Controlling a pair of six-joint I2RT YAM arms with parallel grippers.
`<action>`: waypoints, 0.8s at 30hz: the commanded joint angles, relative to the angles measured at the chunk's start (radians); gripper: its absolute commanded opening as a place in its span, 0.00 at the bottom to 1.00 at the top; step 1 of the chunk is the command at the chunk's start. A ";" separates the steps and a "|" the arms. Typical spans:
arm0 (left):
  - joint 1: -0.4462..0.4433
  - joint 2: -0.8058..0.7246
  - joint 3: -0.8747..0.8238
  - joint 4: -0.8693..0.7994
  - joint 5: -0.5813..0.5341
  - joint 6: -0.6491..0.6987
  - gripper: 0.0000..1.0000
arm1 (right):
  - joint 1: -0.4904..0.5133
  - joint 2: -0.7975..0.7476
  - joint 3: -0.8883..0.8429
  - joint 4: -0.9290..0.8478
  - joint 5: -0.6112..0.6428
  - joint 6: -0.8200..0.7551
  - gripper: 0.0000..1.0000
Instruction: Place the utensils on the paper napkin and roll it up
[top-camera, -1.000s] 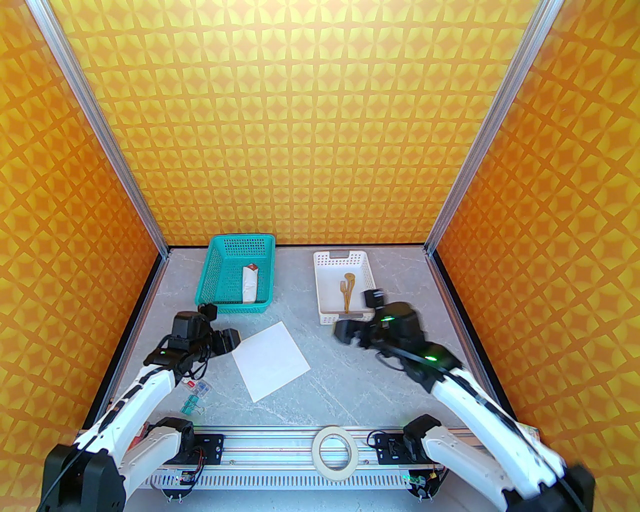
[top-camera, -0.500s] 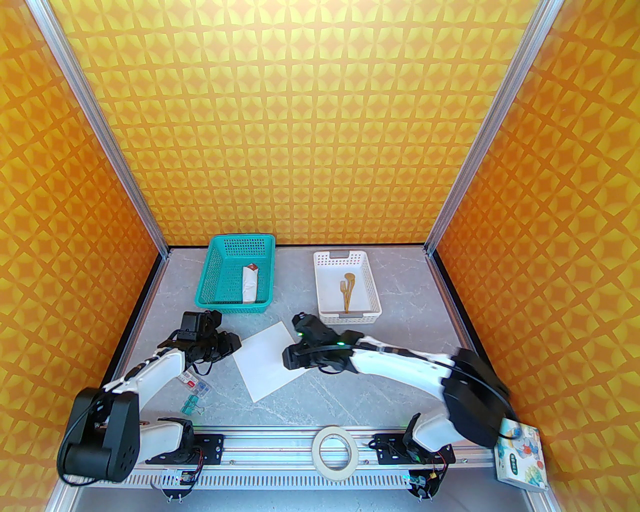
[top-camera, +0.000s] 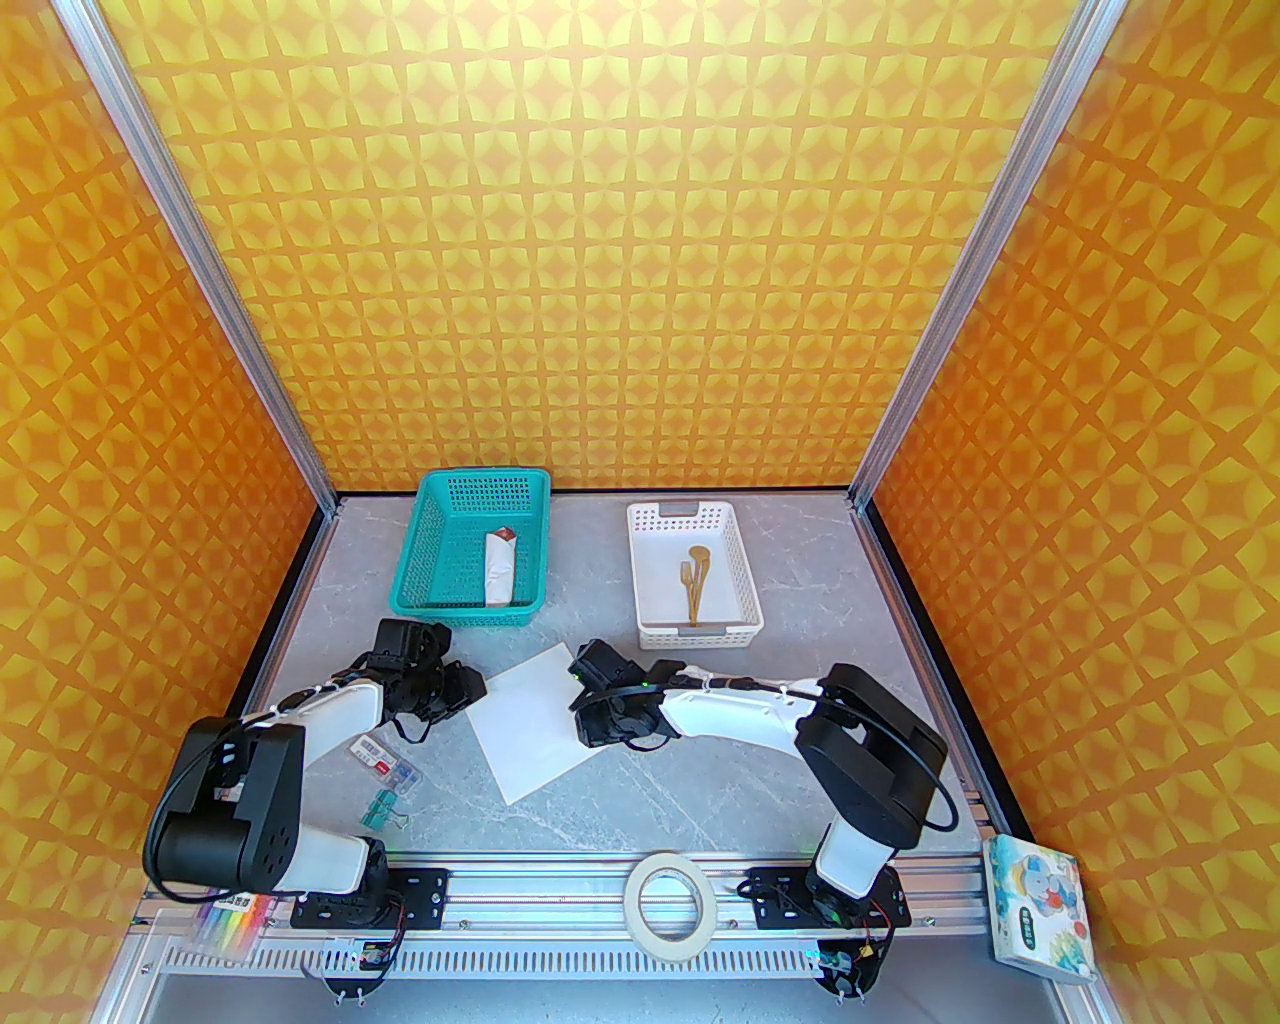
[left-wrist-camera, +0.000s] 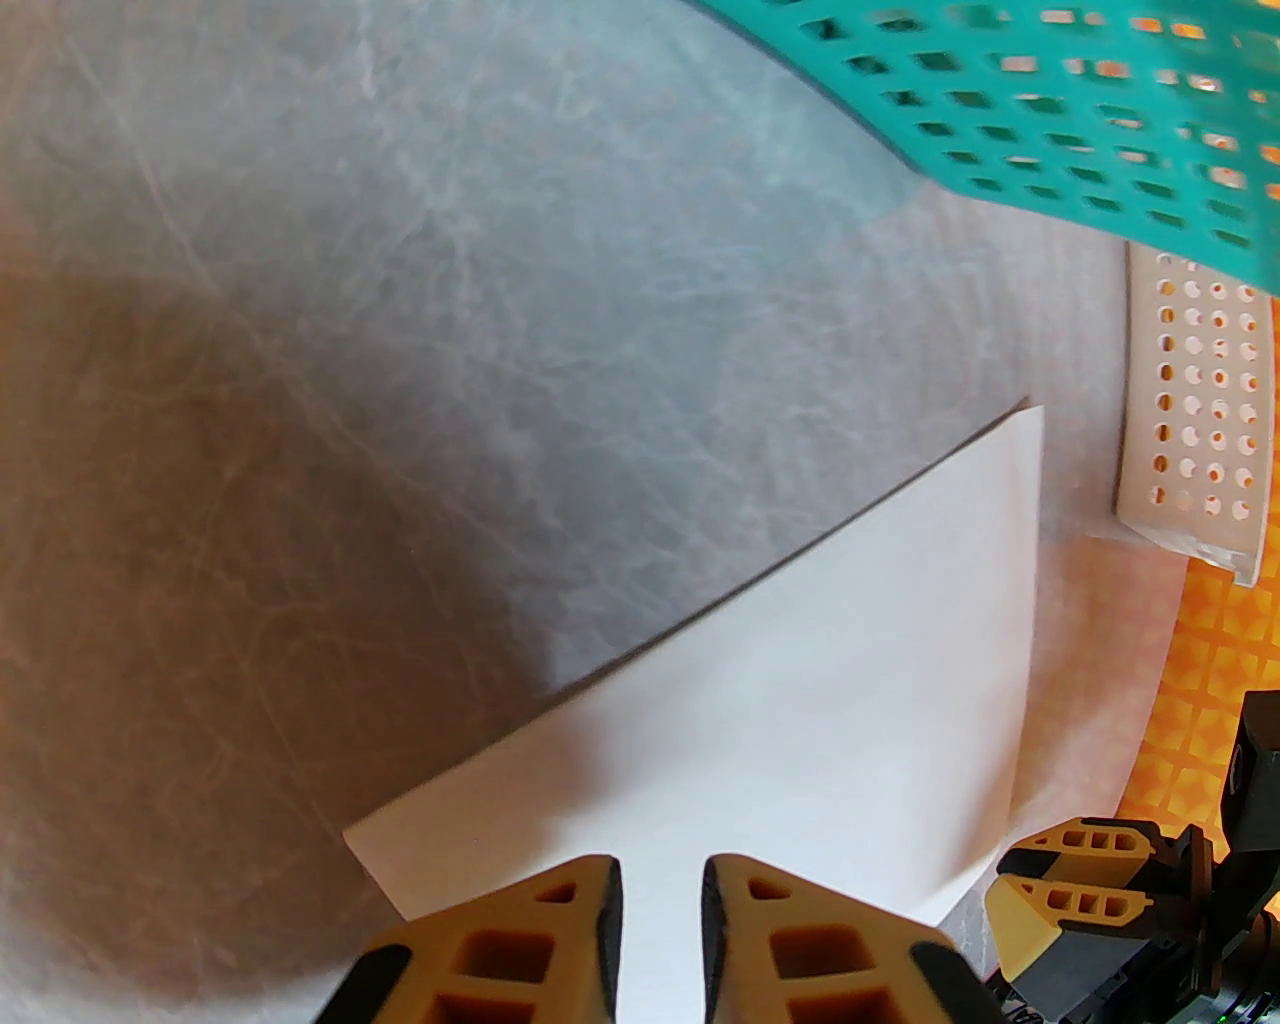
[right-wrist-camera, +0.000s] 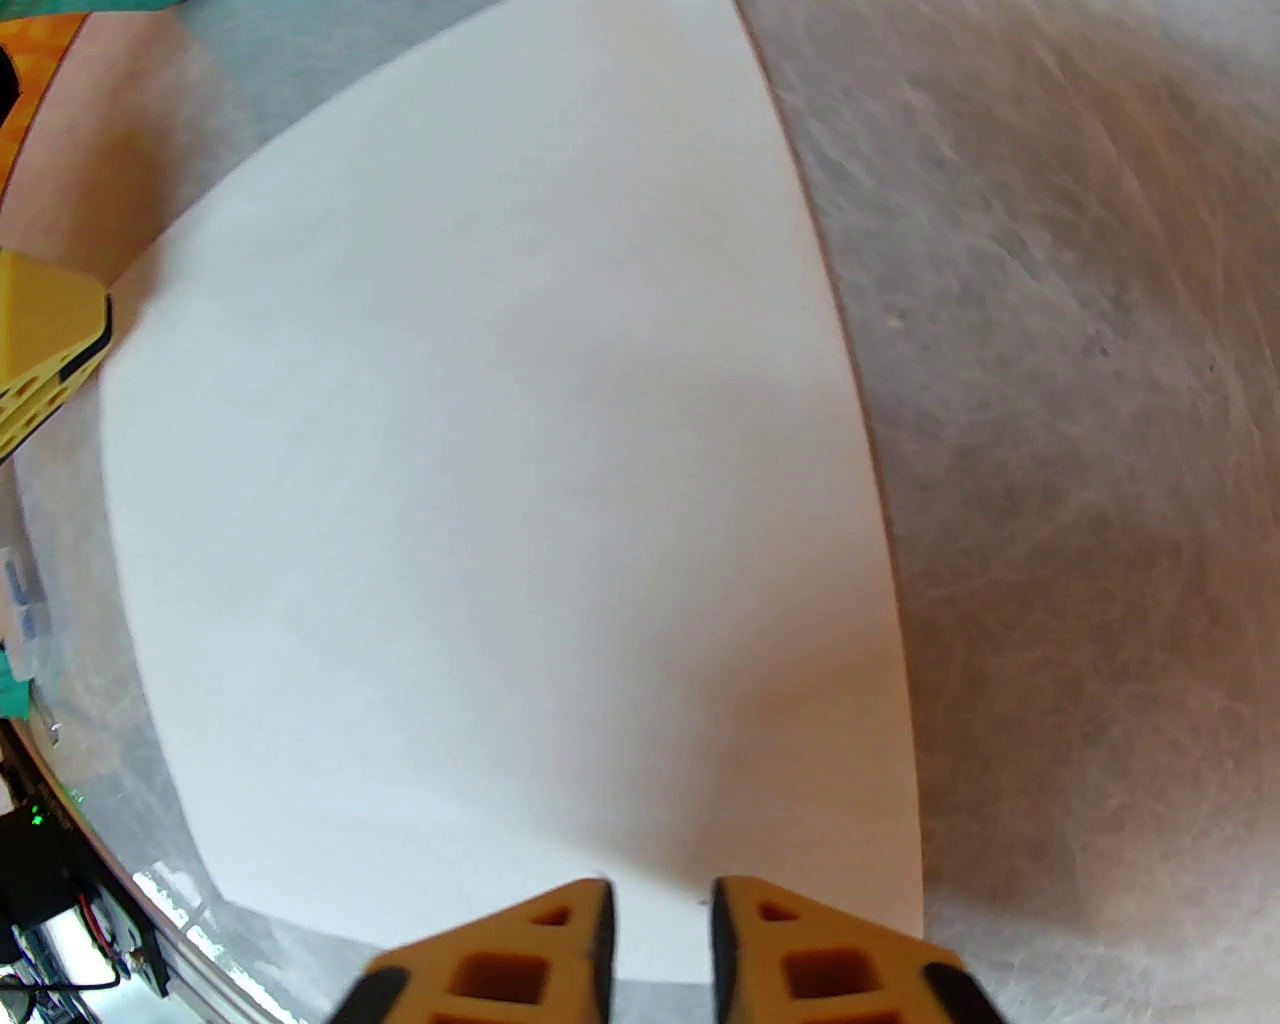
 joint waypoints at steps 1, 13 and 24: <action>0.007 0.025 0.020 0.013 0.020 0.030 0.21 | 0.003 0.025 0.036 -0.040 0.034 -0.006 0.16; 0.002 -0.016 -0.034 -0.049 0.021 0.051 0.20 | 0.004 0.046 0.039 -0.119 0.117 -0.035 0.10; -0.045 -0.089 -0.104 -0.063 0.020 -0.012 0.20 | 0.000 0.080 0.046 -0.157 0.217 -0.104 0.10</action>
